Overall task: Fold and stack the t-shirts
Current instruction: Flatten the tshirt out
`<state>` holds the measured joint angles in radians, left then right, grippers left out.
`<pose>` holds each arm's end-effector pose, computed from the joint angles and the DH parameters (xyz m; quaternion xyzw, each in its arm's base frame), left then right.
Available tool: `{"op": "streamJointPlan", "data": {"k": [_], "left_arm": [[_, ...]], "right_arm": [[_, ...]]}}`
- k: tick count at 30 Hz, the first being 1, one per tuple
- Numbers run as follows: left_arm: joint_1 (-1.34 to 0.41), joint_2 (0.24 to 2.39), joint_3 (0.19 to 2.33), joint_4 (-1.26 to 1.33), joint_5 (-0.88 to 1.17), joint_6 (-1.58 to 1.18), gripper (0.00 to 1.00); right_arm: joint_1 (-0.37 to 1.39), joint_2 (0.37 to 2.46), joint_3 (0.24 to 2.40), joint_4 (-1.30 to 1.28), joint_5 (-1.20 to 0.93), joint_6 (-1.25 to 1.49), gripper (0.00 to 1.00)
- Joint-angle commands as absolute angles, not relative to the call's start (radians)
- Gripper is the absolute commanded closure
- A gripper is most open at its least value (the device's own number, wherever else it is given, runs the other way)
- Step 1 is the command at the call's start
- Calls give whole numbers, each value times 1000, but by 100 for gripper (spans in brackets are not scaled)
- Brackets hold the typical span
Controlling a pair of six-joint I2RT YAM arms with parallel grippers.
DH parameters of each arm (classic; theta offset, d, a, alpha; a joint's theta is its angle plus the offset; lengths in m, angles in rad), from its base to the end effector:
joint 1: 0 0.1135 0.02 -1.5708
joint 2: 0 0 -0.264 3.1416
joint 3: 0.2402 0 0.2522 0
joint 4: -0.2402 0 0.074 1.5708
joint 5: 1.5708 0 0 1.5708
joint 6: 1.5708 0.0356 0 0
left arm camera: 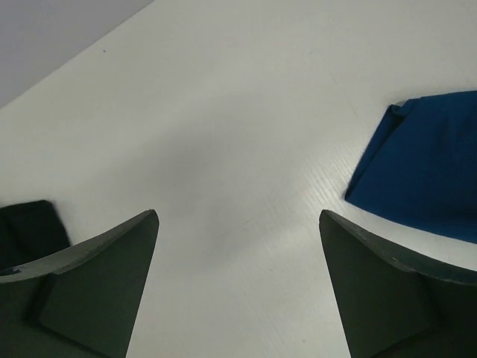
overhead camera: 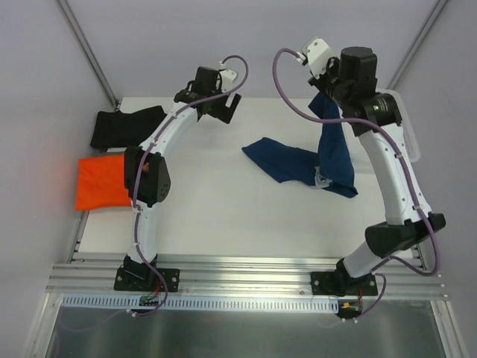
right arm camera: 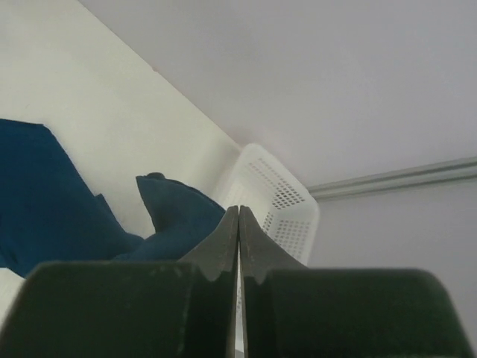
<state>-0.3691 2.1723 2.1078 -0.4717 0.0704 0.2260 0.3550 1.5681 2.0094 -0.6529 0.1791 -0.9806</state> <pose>0.4765 -0.1870 0.3193 0.2713 0.8253 -0.0658 0.4908 0.3039 0.1059 0.5135 -0.4356 0.6431 -0.2588 0.5742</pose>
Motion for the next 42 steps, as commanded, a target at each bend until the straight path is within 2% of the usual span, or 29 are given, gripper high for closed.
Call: {"op": "streamJointPlan", "data": {"k": [1,3,7,9,12,15,18,20,26,27,30,32,33,35,37,42], "left_arm": [[-328,2066,2161,-468,75,68,10],[-302,2045,2163,-463,-73,60,11],[-159,1930,2151,-437,-185,72,9],[-95,1870,2138,-436,-192,55,9],[-12,1830,2097,-430,-193,66,9],[17,1812,2066,-423,-215,68,9],[18,1819,2062,-426,-175,38,9],[17,1839,2077,-426,-166,19,9],[3,1871,2112,-426,-170,28,9],[3,1874,2112,-426,-170,28,9],[3,1879,2100,-426,-158,26,9],[2,1879,2092,-426,-143,23,9],[3,1878,2083,-428,-135,21,9],[3,1881,2074,-429,-78,18,9],[-23,1879,2057,-445,-32,20,10],[-67,1856,1929,-492,208,3,14]], "right_arm": [[370,1649,2165,-649,103,-890,99],[429,1732,2281,-649,86,-879,100],[604,1821,2429,-594,42,-888,99],[719,1853,2537,-539,8,-884,99],[854,1824,2549,-364,8,-949,100],[925,1818,2644,-273,53,-1017,100],[914,1769,2626,-195,138,-1138,100],[873,1691,2541,-170,155,-1170,100],[570,1514,2308,-218,163,-1132,100],[480,1490,2204,-228,152,-1109,100],[362,1407,2006,-313,89,-1068,100],[351,1375,1909,-452,48,-1094,99],[351,1338,1800,-483,10,-1063,100],[354,1313,1717,-569,-92,-993,99],[405,1293,1605,-610,-126,-967,100],[500,1296,1531,-708,-164,-1011,100]]}}
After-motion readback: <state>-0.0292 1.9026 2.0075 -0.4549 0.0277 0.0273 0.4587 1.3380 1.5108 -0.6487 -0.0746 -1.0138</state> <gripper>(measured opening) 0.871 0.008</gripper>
